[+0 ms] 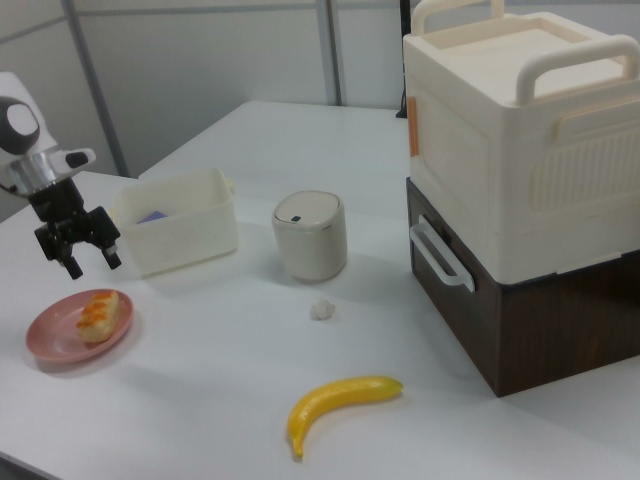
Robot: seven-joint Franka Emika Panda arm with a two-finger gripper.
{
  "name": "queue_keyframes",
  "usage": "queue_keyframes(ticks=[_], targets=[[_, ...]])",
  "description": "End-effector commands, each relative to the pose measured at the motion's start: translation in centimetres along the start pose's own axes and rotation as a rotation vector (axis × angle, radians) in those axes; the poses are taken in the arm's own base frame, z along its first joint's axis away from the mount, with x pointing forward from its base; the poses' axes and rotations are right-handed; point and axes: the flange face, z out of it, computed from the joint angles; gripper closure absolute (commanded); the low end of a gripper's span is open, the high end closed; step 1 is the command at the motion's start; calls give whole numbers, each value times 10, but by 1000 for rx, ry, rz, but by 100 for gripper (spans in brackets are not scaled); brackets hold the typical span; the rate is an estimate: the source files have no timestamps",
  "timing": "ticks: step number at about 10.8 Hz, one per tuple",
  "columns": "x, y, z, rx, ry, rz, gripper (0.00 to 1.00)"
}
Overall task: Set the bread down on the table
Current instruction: 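Move the open gripper over the bread on the pink plate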
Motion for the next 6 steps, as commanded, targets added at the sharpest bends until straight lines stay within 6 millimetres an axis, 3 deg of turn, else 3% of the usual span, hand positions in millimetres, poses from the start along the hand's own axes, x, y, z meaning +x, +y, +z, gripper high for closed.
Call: queue_keyframes(ticks=[1, 6], targets=[[3, -44, 30, -85, 4, -26, 0], [20, -114, 60, -39, 36, -130, 0]])
